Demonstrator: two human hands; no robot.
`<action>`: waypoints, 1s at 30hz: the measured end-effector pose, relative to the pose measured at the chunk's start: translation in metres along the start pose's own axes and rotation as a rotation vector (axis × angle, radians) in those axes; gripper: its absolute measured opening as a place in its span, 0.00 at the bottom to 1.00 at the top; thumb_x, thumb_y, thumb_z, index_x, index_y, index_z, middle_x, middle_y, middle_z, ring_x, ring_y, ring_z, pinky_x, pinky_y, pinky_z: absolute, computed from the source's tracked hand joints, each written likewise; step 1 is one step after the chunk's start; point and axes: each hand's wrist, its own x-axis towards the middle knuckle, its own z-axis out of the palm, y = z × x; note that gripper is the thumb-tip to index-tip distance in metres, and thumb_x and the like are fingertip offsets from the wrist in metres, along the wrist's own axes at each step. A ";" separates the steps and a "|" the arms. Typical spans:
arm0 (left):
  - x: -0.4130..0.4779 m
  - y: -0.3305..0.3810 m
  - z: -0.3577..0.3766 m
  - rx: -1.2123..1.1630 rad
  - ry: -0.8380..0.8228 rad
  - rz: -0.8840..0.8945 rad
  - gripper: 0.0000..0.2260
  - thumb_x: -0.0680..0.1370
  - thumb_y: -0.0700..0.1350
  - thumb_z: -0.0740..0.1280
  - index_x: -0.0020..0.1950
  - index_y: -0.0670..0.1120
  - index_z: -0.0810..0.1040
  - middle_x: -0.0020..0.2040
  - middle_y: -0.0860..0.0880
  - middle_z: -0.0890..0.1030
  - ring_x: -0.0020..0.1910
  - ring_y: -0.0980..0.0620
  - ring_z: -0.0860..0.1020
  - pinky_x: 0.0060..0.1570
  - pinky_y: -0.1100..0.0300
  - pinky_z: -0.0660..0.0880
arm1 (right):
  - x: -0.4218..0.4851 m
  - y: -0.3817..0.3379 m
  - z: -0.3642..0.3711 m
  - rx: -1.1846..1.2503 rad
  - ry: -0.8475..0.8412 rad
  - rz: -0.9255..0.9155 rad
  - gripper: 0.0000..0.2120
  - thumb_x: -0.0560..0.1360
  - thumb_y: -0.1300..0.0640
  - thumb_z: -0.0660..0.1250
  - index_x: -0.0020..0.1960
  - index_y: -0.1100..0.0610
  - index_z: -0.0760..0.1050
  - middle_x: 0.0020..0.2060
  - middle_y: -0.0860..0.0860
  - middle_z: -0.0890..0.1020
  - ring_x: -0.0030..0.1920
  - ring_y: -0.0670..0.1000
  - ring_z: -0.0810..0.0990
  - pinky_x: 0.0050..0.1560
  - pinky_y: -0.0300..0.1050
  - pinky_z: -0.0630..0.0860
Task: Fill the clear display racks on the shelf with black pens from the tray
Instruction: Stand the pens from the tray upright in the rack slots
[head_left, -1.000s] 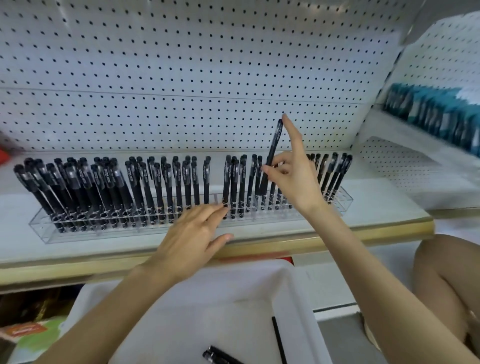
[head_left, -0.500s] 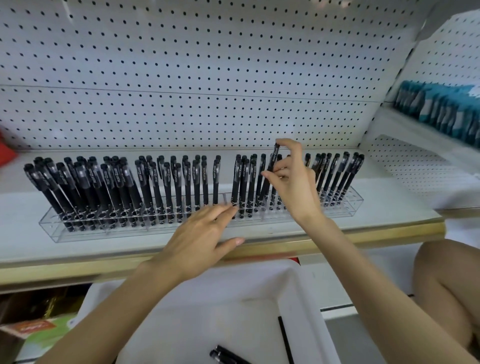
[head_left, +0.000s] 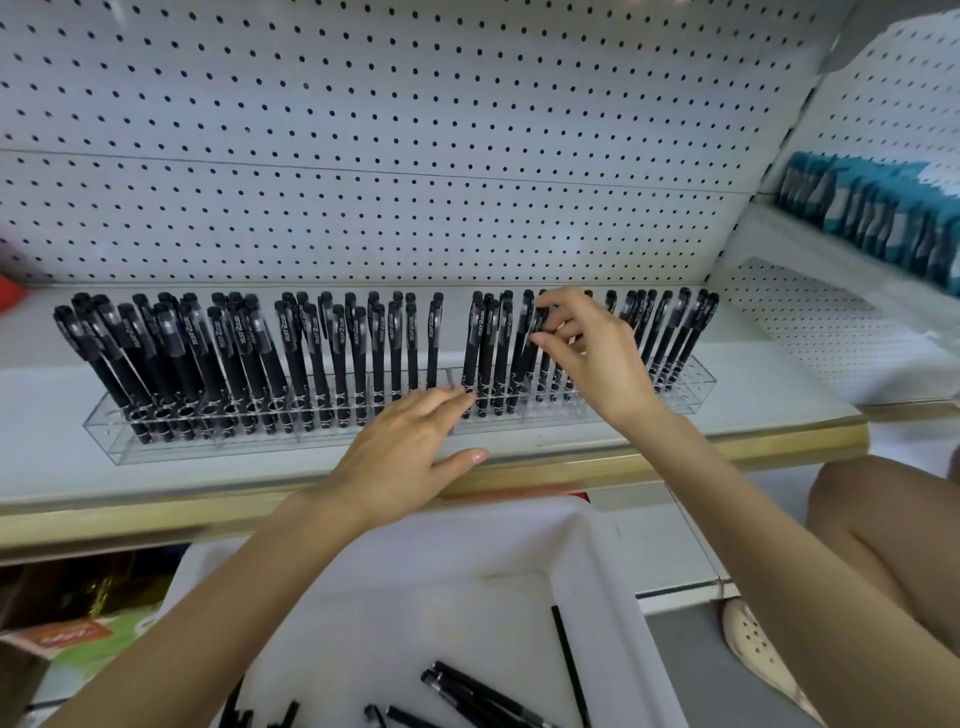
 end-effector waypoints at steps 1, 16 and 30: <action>0.000 0.001 -0.001 0.007 -0.008 -0.001 0.30 0.79 0.62 0.55 0.78 0.51 0.55 0.78 0.55 0.56 0.76 0.55 0.55 0.72 0.62 0.49 | 0.000 0.000 0.000 0.007 -0.002 0.010 0.14 0.76 0.59 0.68 0.61 0.54 0.73 0.44 0.48 0.78 0.43 0.47 0.78 0.48 0.51 0.79; -0.024 0.006 -0.006 0.192 -0.092 0.057 0.38 0.79 0.65 0.48 0.75 0.47 0.30 0.76 0.50 0.35 0.77 0.54 0.40 0.75 0.53 0.38 | -0.026 -0.035 -0.033 0.116 -0.183 0.218 0.27 0.78 0.57 0.65 0.74 0.48 0.60 0.41 0.48 0.81 0.37 0.48 0.83 0.42 0.46 0.82; -0.277 0.042 0.074 -0.211 -0.281 -0.301 0.49 0.60 0.77 0.27 0.77 0.60 0.50 0.75 0.61 0.58 0.72 0.61 0.60 0.63 0.71 0.60 | -0.279 -0.071 0.057 0.115 -1.089 0.398 0.24 0.74 0.44 0.70 0.67 0.47 0.70 0.58 0.47 0.73 0.59 0.45 0.72 0.62 0.39 0.70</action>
